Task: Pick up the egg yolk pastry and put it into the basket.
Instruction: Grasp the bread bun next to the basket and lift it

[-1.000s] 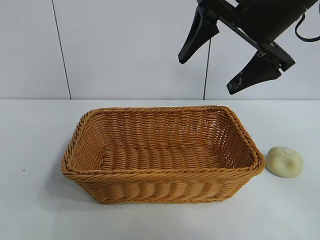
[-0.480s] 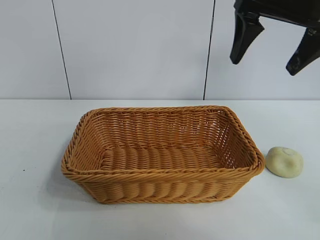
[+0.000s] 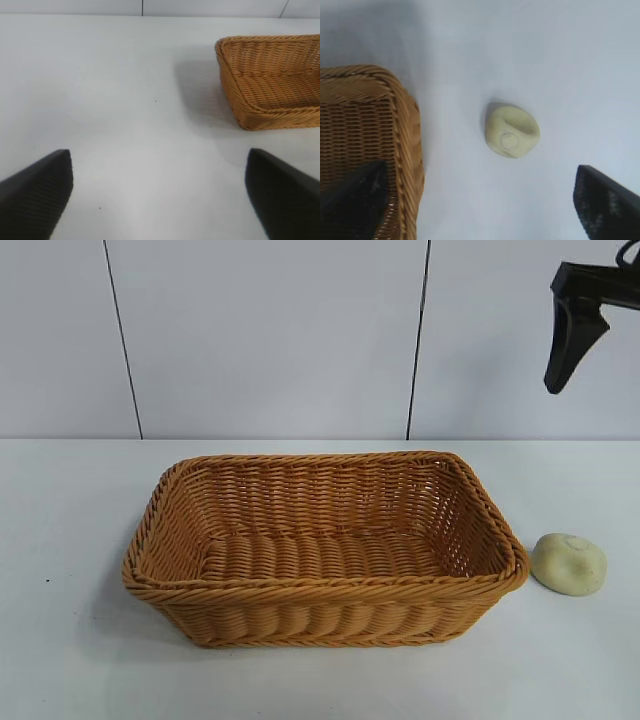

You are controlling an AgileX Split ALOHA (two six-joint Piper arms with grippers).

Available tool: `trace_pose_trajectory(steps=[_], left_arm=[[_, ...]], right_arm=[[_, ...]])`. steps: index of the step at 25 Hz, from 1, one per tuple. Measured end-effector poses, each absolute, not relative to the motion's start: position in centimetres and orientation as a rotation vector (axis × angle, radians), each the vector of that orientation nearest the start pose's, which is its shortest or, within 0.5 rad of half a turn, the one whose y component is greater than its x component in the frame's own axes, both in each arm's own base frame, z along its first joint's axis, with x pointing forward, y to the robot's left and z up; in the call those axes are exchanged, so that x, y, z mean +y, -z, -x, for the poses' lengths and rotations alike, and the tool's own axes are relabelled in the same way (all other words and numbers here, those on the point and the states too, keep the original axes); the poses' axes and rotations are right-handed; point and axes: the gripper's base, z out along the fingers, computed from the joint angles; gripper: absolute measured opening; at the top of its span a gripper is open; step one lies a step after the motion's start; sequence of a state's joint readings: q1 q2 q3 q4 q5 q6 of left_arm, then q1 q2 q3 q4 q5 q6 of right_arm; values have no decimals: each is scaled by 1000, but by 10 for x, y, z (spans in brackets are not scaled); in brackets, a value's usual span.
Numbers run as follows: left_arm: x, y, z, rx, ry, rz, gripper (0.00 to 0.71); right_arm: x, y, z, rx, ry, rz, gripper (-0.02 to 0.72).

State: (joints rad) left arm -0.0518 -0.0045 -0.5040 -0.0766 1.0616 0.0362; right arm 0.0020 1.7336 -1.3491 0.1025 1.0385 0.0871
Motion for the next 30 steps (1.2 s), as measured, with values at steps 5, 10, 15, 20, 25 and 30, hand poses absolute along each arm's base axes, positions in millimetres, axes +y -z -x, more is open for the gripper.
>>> trace_pose_trajectory(steps=[5, 10, 15, 20, 25, 30], left_arm=[[-6, -278, 7, 2034, 101, -94, 687], [-6, -278, 7, 2034, 101, -94, 687], [-6, -278, 7, 2034, 101, -94, 687], [-6, -278, 7, 2034, 101, -94, 687], [-6, -278, 7, 2034, 101, -94, 687], [-6, -278, 7, 2034, 101, -94, 687]], right_arm=[[9, -216, -363, 2988, -147, -197, 694], [9, -175, -374, 3063, -140, -212, 694], [8, -142, -379, 3132, -133, -229, 694], [8, -121, -382, 3152, -128, -260, 694], [8, -120, -383, 3144, -123, -263, 660], [7, -119, -383, 3145, -112, -262, 639]])
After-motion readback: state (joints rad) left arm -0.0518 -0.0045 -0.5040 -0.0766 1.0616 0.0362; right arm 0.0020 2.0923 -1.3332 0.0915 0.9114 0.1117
